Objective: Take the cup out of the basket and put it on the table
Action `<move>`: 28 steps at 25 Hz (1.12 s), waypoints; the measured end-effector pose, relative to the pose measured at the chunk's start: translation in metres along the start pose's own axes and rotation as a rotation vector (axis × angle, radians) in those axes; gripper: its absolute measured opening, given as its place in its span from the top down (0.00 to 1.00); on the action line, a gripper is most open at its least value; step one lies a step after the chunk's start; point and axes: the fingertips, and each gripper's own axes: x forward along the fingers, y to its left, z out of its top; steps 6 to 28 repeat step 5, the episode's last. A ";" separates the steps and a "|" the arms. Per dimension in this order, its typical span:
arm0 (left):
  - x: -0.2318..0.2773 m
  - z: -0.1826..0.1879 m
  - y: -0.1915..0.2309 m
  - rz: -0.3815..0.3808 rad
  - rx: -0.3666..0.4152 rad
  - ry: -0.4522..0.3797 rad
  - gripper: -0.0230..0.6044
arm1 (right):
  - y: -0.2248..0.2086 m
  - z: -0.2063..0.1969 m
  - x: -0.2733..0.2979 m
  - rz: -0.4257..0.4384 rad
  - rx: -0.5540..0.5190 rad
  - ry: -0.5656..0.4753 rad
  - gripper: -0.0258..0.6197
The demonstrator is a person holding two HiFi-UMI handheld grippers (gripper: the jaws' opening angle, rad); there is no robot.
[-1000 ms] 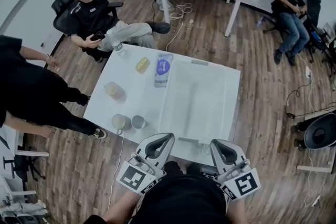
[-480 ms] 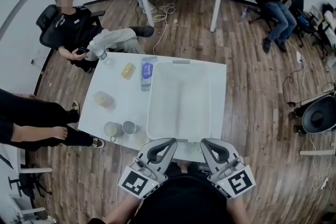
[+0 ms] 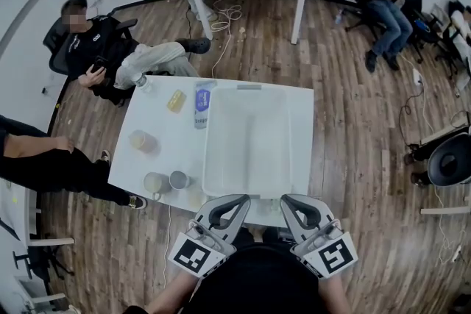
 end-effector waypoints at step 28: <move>0.004 -0.002 -0.005 -0.015 0.009 0.010 0.95 | 0.000 0.003 -0.002 -0.005 -0.014 -0.004 0.92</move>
